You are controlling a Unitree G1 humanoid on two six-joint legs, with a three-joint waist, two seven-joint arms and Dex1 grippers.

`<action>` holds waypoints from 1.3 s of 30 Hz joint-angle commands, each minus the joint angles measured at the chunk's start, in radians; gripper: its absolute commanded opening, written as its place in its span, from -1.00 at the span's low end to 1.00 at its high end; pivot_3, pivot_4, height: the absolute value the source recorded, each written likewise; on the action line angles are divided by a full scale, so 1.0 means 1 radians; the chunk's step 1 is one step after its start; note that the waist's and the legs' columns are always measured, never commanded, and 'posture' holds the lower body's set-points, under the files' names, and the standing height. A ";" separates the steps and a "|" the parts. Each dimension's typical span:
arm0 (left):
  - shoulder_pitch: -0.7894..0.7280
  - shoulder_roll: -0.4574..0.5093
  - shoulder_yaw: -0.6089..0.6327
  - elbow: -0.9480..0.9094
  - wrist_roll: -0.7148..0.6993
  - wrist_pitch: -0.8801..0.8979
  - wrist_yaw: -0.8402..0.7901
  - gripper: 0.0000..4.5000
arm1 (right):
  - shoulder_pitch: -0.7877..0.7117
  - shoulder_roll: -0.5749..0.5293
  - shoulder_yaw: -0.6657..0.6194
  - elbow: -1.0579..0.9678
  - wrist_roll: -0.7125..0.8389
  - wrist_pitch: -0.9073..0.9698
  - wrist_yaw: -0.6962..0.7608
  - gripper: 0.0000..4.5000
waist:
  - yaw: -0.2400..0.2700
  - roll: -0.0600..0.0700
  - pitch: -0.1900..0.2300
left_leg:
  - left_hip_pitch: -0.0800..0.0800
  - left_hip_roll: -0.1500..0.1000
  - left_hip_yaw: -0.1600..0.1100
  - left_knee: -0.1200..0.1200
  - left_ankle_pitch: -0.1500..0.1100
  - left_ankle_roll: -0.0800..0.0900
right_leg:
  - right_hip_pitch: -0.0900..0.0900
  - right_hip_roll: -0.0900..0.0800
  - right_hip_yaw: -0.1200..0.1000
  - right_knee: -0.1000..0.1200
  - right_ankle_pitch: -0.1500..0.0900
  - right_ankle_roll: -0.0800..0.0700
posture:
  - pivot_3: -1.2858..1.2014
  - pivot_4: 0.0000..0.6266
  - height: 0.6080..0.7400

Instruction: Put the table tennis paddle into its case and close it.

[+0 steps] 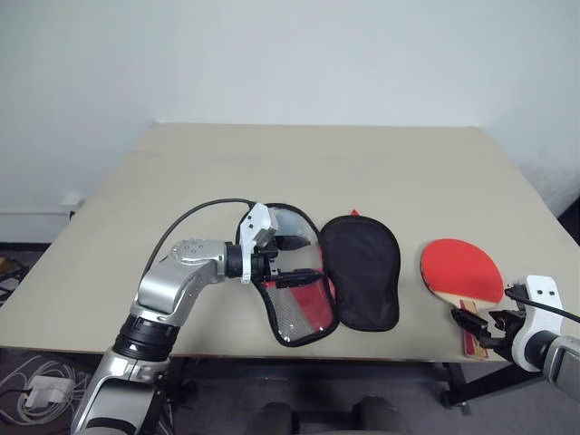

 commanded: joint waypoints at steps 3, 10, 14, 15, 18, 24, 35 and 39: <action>-0.018 -0.003 -0.020 -0.007 0.035 -0.053 -0.023 1.00 | 0.018 0.000 0.014 0.050 -0.042 -0.056 -0.012 0.99 | 0.002 0.000 0.000 | 0.000 0.000 0.000 0.001 0.000 0.000 | 0.000 0.000 0.000 0.000 0.000 0.000 | 0.03 -1.00 0.64; -0.029 -0.023 -0.030 0.019 0.050 -0.066 -0.036 1.00 | 0.007 0.030 0.075 0.078 -0.093 -0.106 -0.055 0.99 | 0.001 -0.006 -0.004 | 0.000 0.000 0.000 0.001 -0.001 0.002 | 0.001 0.000 0.000 0.000 0.000 0.000 | 0.03 -1.00 0.64; -0.030 -0.026 -0.032 0.028 0.056 -0.070 -0.044 1.00 | -0.013 0.024 0.121 0.102 -0.122 -0.130 -0.066 0.99 | -0.003 -0.010 -0.007 | 0.001 0.000 0.000 0.002 -0.001 0.002 | 0.002 0.000 0.000 0.000 0.000 0.001 | 0.03 -1.00 0.64; -0.032 -0.029 -0.031 0.034 0.058 -0.071 -0.043 1.00 | -0.020 0.022 0.131 0.113 -0.135 -0.138 -0.074 0.91 | -0.004 -0.011 -0.007 | 0.001 0.000 0.000 0.003 -0.001 0.003 | 0.003 0.000 0.000 0.000 0.001 0.001 | 0.03 -1.00 0.64; -0.030 -0.030 -0.031 0.039 0.063 -0.075 -0.043 1.00 | -0.044 0.019 0.152 0.139 -0.162 -0.155 -0.086 0.58 | -0.006 -0.013 -0.009 | 0.002 0.000 0.000 0.003 -0.002 0.004 | 0.003 0.000 0.000 0.000 0.001 0.001 | 0.03 -1.00 0.64; -0.019 -0.029 -0.022 0.027 0.063 -0.061 -0.032 1.00 | -0.092 0.002 0.174 0.157 -0.180 -0.169 -0.078 -0.35 | -0.006 -0.013 -0.009 | 0.002 0.000 0.000 0.003 -0.002 0.004 | 0.003 0.000 0.000 0.000 0.001 0.002 | 0.03 -1.00 0.64; -0.022 -0.002 0.021 0.046 0.052 -0.041 -0.018 1.00 | -0.347 -0.025 0.090 0.032 -0.065 0.044 -0.053 -0.48 | -0.008 0.000 -0.009 | 0.000 -0.001 0.000 0.003 -0.002 0.004 | 0.001 0.000 0.001 0.000 0.001 0.002 | 0.03 -1.00 0.64; -0.025 0.002 0.034 0.062 0.053 -0.043 -0.016 1.00 | -0.446 0.070 0.125 -0.010 -0.057 0.159 -0.088 -0.48 | -0.008 0.000 -0.009 | 0.001 0.000 -0.001 0.003 -0.002 0.004 | 0.001 0.000 0.001 0.000 0.001 0.002 | 0.03 -1.00 0.64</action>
